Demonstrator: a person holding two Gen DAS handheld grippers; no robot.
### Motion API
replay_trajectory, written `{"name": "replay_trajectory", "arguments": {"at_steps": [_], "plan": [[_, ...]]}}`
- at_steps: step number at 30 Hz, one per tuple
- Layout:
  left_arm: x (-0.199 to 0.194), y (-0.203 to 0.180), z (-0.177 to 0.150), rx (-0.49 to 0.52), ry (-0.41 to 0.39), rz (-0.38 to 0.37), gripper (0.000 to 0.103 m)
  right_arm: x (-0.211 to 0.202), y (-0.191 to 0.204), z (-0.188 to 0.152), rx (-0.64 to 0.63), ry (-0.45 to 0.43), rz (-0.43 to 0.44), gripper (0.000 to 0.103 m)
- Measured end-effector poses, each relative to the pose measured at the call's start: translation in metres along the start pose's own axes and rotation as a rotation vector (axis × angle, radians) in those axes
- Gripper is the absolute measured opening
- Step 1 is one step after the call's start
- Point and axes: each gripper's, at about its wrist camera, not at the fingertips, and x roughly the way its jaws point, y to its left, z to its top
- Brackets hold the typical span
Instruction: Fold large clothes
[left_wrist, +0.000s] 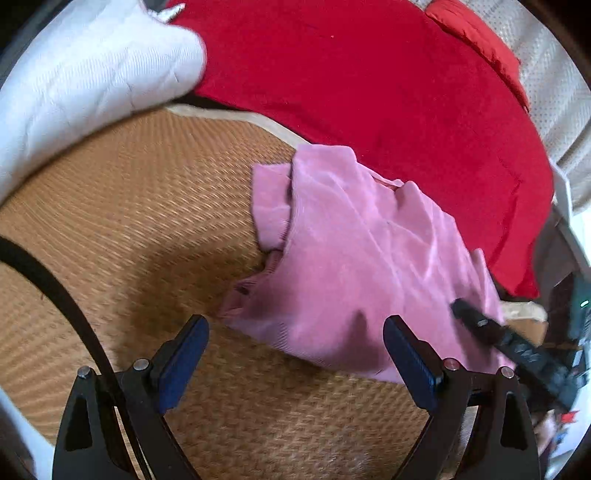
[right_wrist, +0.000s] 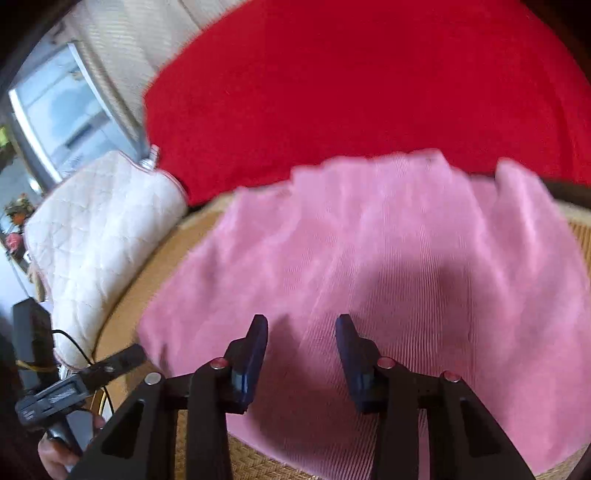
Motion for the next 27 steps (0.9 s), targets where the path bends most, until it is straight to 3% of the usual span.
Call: {"name": "replay_trajectory", "arguments": {"at_steps": [4,6,8,10,12,14,15,19,21,22,23,27], "plan": [[0.009,0.007,0.003,-0.051,-0.03,-0.078,0.095,-0.001,-0.014,0.003,0.069,0.012,0.053,0.035],[0.01,0.007,0.005,-0.051,-0.06,-0.105,0.087,-0.001,-0.023,0.003,0.11,0.02,0.09,0.031],[0.01,0.005,0.005,-0.031,-0.086,-0.112,0.07,-0.001,-0.03,0.004,0.137,0.028,0.108,0.03],[0.017,0.002,0.008,-0.017,-0.1,-0.102,0.063,0.0,-0.034,0.003,0.153,0.033,0.125,0.03],[0.02,0.003,0.007,-0.045,-0.113,-0.117,0.064,0.0,-0.033,0.004,0.162,0.037,0.136,0.03],[0.023,0.002,0.007,-0.058,-0.11,-0.135,0.082,0.0,-0.033,0.004,0.156,0.038,0.137,0.03],[0.02,0.007,0.009,-0.07,-0.109,-0.151,0.087,0.001,-0.032,0.004,0.154,0.038,0.137,0.03],[0.027,0.0,0.014,-0.091,-0.108,-0.149,0.089,0.001,-0.033,0.004,0.161,0.042,0.149,0.03],[0.031,-0.004,0.018,-0.081,-0.116,-0.145,0.08,0.001,-0.035,0.003,0.171,0.043,0.16,0.03],[0.034,-0.006,0.02,-0.074,-0.119,-0.134,0.056,0.001,-0.036,0.003,0.172,0.043,0.163,0.03],[0.036,-0.008,0.023,-0.061,-0.121,-0.12,0.043,0.001,-0.036,0.003,0.171,0.044,0.164,0.03],[0.035,-0.011,0.029,-0.054,-0.149,-0.161,0.038,0.0,-0.037,0.003,0.171,0.049,0.171,0.03]]}}
